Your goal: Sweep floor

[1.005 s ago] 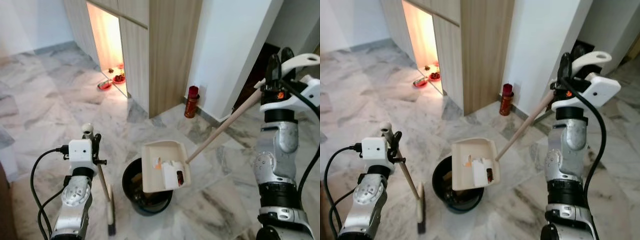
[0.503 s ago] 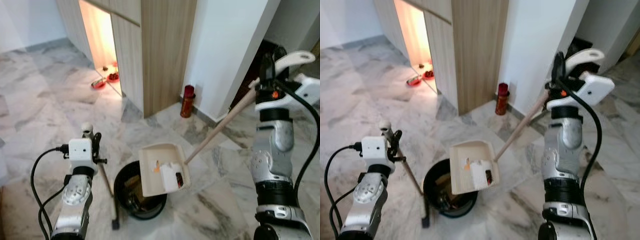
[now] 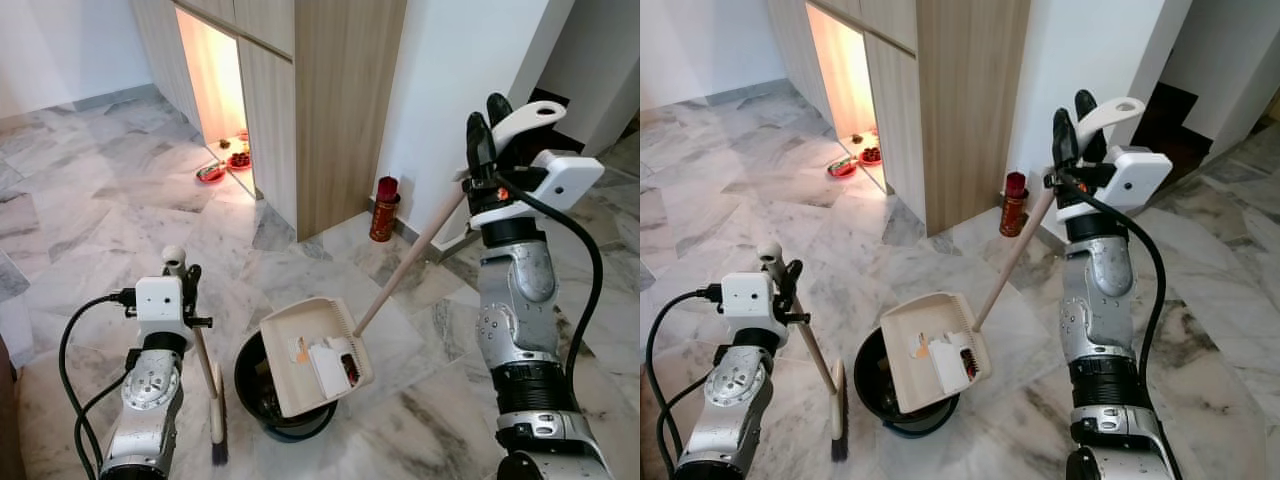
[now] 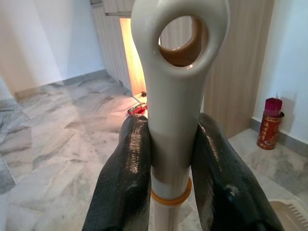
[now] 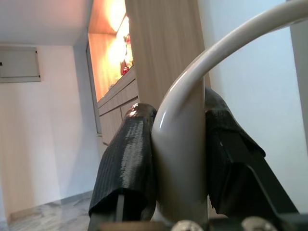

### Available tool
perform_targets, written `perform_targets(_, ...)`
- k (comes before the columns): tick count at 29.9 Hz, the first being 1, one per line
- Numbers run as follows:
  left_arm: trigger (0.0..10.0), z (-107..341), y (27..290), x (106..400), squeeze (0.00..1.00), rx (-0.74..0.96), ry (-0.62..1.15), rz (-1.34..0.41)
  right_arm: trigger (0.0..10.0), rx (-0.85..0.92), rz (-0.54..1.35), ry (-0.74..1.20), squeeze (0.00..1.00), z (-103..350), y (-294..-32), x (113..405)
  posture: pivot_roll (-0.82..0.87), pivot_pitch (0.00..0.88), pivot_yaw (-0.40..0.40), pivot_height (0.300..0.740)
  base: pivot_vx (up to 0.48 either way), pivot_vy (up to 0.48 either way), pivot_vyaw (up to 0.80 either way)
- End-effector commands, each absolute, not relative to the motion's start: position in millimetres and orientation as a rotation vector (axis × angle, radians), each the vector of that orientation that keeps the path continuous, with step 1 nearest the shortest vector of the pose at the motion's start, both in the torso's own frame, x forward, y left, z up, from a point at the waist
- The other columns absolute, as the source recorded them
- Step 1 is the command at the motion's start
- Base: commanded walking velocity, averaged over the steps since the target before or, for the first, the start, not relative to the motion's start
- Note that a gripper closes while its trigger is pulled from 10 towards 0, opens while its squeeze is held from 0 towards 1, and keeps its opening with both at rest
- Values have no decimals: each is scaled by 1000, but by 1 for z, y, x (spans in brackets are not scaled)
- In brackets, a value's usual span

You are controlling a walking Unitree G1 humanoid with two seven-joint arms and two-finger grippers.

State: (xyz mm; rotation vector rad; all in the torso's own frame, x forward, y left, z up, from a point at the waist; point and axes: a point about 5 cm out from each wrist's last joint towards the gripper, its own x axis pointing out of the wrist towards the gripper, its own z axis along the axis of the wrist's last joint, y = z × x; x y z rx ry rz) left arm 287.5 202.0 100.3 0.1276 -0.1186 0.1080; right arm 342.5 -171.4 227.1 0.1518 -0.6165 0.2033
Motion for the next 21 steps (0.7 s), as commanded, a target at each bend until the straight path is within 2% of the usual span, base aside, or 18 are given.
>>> perform_targets(1,10000,109,201,290,0,127,-169,101,10000,125,250,-713,0,247,-160,343,67,0,-13,740,0,0,0)
perform_targets(7,10000,110,201,290,0,127,-171,100,10000,84,214,-751,0,250,-158,342,67,0,-13,740,0,0,0)
perform_targets(9,10000,110,201,290,0,126,-172,100,10000,4,246,-775,0,252,-151,340,72,0,-14,740,0,0,0)
perform_targets(21,10000,111,201,290,0,125,-176,99,10000,28,238,-817,0,250,-135,336,75,0,-16,740,0,0,0)
